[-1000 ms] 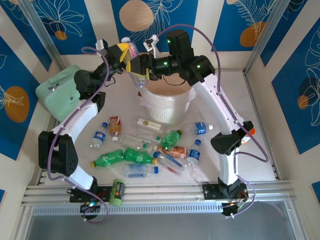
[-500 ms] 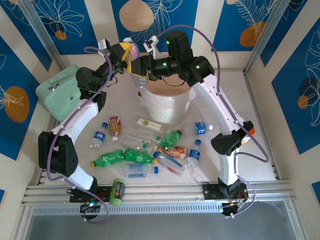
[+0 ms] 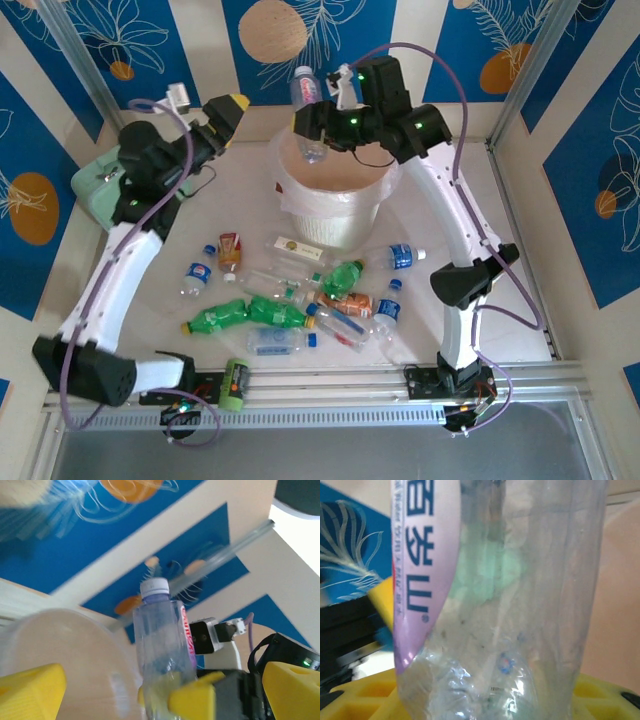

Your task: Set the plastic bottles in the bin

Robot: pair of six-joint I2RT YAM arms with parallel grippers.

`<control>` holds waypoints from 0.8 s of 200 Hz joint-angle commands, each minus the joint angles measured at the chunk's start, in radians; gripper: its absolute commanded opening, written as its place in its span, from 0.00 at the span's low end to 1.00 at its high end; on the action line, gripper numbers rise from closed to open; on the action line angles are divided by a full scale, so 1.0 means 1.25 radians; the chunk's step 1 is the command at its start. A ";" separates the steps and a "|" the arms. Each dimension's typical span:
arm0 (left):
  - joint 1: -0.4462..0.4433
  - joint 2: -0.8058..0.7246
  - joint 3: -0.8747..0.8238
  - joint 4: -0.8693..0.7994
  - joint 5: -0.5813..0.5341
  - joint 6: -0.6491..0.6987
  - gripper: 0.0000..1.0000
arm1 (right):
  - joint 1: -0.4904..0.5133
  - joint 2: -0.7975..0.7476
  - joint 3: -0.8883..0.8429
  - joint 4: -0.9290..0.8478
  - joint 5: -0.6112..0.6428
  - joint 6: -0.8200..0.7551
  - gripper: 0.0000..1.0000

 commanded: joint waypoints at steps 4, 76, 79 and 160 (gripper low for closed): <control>0.009 -0.073 -0.023 -0.285 -0.161 0.192 1.00 | -0.038 -0.013 0.019 -0.068 0.066 -0.051 0.54; 0.009 -0.185 -0.275 -0.376 -0.149 0.121 0.92 | -0.088 0.042 0.036 -0.107 0.077 -0.090 0.55; 0.009 -0.188 -0.282 -0.378 -0.149 0.116 0.91 | -0.088 0.043 0.036 -0.109 0.080 -0.093 0.55; 0.009 -0.141 -0.384 -0.399 -0.136 0.016 0.79 | -0.048 0.090 0.033 -0.135 0.160 -0.126 0.76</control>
